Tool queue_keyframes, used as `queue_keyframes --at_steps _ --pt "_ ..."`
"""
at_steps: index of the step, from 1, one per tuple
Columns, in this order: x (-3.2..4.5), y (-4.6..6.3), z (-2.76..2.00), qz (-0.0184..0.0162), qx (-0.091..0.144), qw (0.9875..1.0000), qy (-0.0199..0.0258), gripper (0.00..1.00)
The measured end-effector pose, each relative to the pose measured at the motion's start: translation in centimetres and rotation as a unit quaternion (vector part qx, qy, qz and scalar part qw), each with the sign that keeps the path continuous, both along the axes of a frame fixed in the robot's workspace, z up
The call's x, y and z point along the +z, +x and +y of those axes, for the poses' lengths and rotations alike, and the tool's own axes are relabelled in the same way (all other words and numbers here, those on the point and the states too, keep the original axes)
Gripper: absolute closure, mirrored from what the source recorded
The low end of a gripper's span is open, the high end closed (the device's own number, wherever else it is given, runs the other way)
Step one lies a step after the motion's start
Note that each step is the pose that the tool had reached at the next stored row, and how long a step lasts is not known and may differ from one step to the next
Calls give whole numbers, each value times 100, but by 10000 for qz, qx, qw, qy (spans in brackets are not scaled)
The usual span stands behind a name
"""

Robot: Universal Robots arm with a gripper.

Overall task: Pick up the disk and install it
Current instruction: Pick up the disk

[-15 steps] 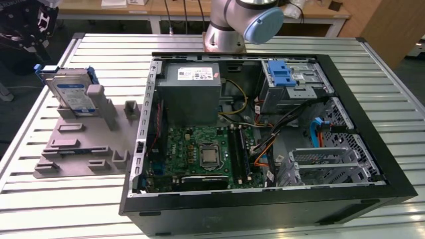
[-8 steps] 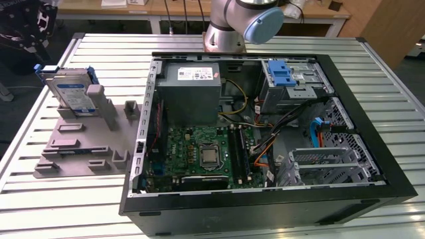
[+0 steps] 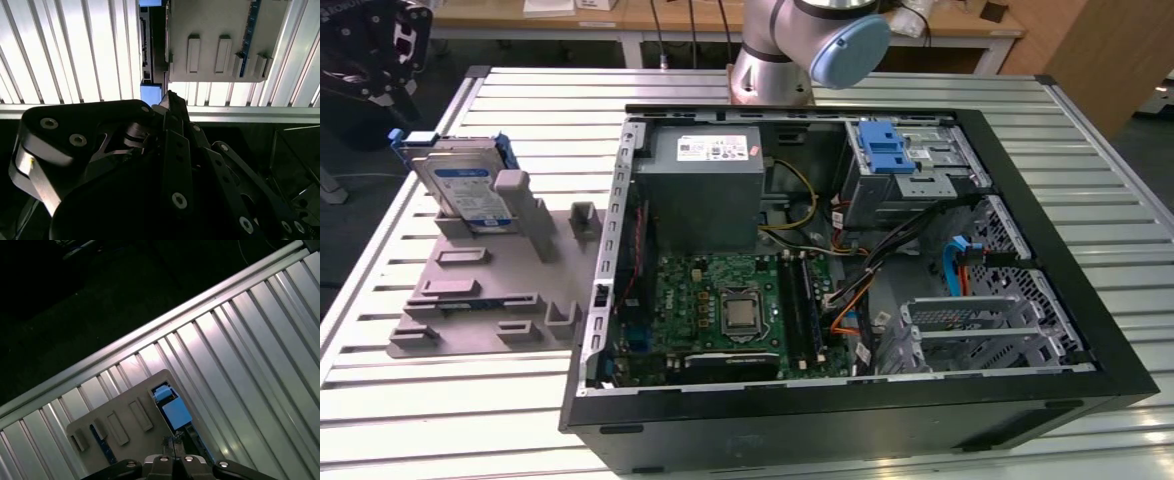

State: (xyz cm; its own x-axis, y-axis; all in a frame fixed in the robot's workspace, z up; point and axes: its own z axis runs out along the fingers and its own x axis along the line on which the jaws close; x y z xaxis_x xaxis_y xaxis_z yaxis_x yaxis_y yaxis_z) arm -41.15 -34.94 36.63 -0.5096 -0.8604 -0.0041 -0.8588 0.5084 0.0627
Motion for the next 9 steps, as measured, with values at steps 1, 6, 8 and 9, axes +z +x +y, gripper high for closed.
queue_keyframes --at_steps 1,6,8,9 --pt "0 0 0 0 0 10000 0 89" --pt "0 0 0 0 1 10000 0 89" --pt "0 0 0 0 2 10000 0 89" --pt "0 0 0 0 6 10000 0 89"
